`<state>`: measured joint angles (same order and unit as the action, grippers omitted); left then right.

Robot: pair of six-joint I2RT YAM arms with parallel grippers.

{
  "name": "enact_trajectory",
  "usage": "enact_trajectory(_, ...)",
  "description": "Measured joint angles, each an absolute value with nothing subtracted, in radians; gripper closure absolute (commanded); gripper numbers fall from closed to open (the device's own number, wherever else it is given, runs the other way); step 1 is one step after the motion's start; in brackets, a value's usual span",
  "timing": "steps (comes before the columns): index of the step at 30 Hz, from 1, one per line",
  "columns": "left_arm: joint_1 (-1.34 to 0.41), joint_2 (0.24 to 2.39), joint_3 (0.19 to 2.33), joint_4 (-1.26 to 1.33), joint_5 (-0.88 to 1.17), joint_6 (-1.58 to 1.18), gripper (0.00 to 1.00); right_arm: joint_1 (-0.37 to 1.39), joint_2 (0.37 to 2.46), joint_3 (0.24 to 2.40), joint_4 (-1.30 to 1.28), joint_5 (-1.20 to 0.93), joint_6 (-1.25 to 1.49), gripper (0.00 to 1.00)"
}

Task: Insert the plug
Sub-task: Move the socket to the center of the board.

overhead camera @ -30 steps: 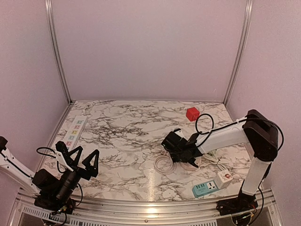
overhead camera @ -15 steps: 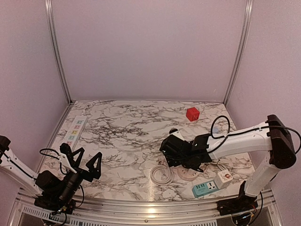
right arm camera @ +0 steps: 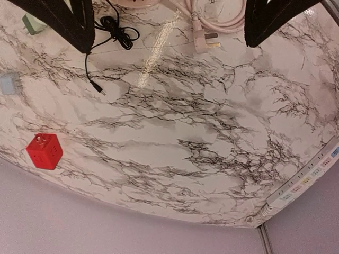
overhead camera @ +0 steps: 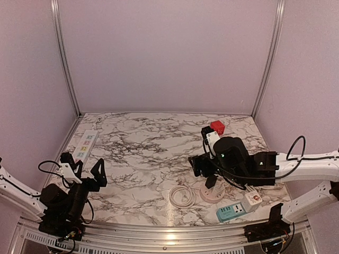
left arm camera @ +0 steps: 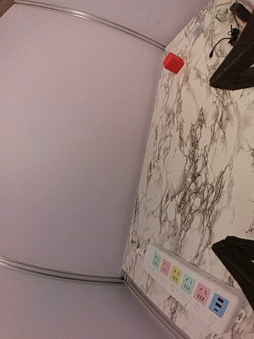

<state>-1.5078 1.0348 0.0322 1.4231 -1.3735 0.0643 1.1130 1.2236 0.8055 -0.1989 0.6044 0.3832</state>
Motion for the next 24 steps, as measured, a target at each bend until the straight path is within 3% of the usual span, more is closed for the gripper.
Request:
enact_trajectory(7, -1.204, 0.769, 0.224, 0.825, -1.314, -0.181, 0.01, 1.151, 1.161, 0.768, -0.097, 0.405, 0.362, 0.08)
enact_trajectory(12, -0.95, 0.707, 0.366, 0.506, -1.243, -0.268, 0.01, 1.166, 1.148, 0.753, -0.075, 0.362, 0.361, 0.09)
enact_trajectory(16, -0.741, 0.831, 0.523, 0.302, -1.124, -0.301, 0.01, 1.177, 1.114, 0.748, -0.072, 0.358, 0.361, 0.09)
enact_trajectory(24, -0.328, 1.234, 0.745, 0.067, -0.663, -0.36, 0.01, 1.209, 1.025, 0.736, -0.057, 0.383, 0.352, 0.09)
